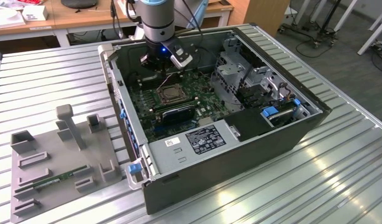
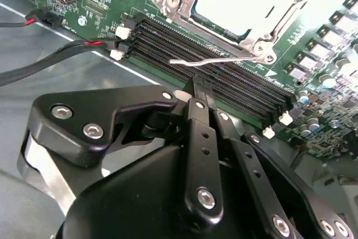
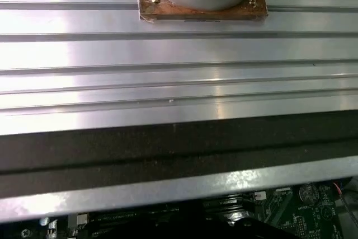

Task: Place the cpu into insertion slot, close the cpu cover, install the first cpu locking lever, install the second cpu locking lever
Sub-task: 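Install the first cpu locking lever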

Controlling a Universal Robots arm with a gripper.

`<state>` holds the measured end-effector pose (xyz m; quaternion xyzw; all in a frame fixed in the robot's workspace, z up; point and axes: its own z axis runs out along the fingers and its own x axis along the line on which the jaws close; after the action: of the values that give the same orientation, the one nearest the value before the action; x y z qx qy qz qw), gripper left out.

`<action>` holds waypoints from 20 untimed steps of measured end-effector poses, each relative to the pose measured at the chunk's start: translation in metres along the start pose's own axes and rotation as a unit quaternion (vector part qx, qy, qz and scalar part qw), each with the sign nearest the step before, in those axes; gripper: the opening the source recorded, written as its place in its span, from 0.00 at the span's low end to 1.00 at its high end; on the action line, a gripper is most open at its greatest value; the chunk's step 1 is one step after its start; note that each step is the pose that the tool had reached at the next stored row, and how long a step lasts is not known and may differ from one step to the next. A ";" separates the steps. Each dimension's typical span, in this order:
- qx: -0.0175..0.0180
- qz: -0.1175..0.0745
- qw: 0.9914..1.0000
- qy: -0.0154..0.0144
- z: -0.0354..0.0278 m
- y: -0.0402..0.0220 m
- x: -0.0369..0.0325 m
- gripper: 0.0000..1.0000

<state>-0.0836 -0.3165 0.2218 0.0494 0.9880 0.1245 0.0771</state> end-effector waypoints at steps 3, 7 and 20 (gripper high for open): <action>0.000 0.000 1.000 -0.001 -0.0002 -0.0008 0.0003 0.11; 0.000 0.000 1.000 -0.001 -0.0010 -0.0038 0.0001 0.11; -0.002 0.000 1.000 -0.002 -0.0038 -0.0108 0.0067 0.11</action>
<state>-0.0917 -0.3270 0.2218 0.0493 0.9875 0.1268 0.0794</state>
